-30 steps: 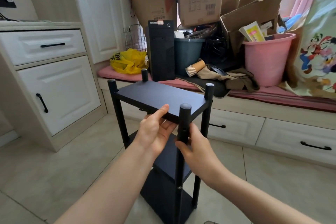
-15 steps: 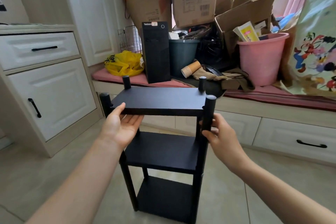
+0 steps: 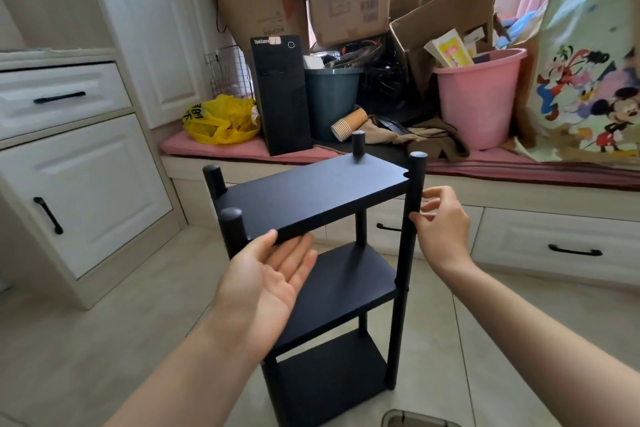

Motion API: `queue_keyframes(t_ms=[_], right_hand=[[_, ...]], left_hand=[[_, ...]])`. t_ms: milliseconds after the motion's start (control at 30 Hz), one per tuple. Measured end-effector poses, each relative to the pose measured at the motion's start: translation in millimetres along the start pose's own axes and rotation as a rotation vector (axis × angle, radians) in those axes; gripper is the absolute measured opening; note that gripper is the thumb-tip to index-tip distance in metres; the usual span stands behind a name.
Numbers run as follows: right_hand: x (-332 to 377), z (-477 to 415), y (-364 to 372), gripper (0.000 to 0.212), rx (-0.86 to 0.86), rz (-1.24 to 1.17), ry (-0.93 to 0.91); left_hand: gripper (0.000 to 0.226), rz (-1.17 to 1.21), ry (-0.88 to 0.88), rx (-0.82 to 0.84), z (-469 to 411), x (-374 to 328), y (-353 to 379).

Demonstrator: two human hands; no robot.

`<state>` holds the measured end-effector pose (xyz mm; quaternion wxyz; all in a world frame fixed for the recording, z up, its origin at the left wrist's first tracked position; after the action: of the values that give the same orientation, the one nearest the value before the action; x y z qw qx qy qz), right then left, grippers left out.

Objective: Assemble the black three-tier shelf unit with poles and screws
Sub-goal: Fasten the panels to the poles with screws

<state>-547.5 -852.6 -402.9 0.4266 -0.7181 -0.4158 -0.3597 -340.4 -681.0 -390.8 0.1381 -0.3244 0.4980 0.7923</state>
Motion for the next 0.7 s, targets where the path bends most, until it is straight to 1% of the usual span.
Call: queue_keyframes(t_ms=[67, 200, 233, 333, 400, 467, 533, 567, 633, 700], right_hand=[[-4.0, -0.6, -1.8, 0.022, -0.015, 0.014, 0.052], [-6.3, 3.0, -3.1, 0.017, -0.008, -0.007, 0.145], [-5.0, 5.1, -2.6, 0.016, -0.005, -0.018, 0.157], [6.8, 15.4, 2.5, 0.012, 0.025, -0.022, 0.163], [15.9, 28.3, 14.2, 0.015, 0.124, -0.099, 0.219], [26.3, 47.4, 31.6, 0.023, 0.319, -0.271, 0.369], [40.5, 67.1, 47.9, 0.029, 0.524, -0.443, 0.514], [48.0, 75.8, 54.4, 0.032, 0.600, -0.521, 0.563], [61.0, 87.8, 64.6, 0.033, 0.694, -0.639, 0.601], [72.3, 96.2, 72.6, 0.032, 0.749, -0.718, 0.616]], left_hand=[[0.027, -0.121, -0.053, 0.033, 7.2, 6.4, -0.5], [0.024, -0.328, -0.113, 0.031, 14.8, 1.3, -13.8], [0.022, -0.433, -0.119, 0.037, 16.7, -2.9, -18.5], [0.021, -0.922, -0.130, 0.108, 22.8, -19.7, -34.8], [0.026, -1.112, -0.090, 0.106, 25.5, -35.1, -46.7], [0.027, -1.203, 0.028, 0.022, 24.3, -53.6, -57.5], [0.028, -1.216, 0.167, -0.066, 18.3, -69.7, -65.6], [0.030, -1.157, 0.206, -0.100, 14.5, -74.4, -69.4], [0.035, -0.959, 0.218, -0.161, 3.8, -77.9, -75.8], [0.040, -0.784, 0.186, -0.191, -8.5, -76.8, -78.4]])
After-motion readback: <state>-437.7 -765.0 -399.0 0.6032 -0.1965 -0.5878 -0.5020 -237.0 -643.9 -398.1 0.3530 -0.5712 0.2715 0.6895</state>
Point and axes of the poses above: each hand's wrist, its own z-axis away from the middle knuckle, its own y-axis out of the palm, x = y × z, the point moved 5 cm from there along -z, towards the middle knuckle, and after that the axes turned 3 degrees about -x, right-handed, at the moved point
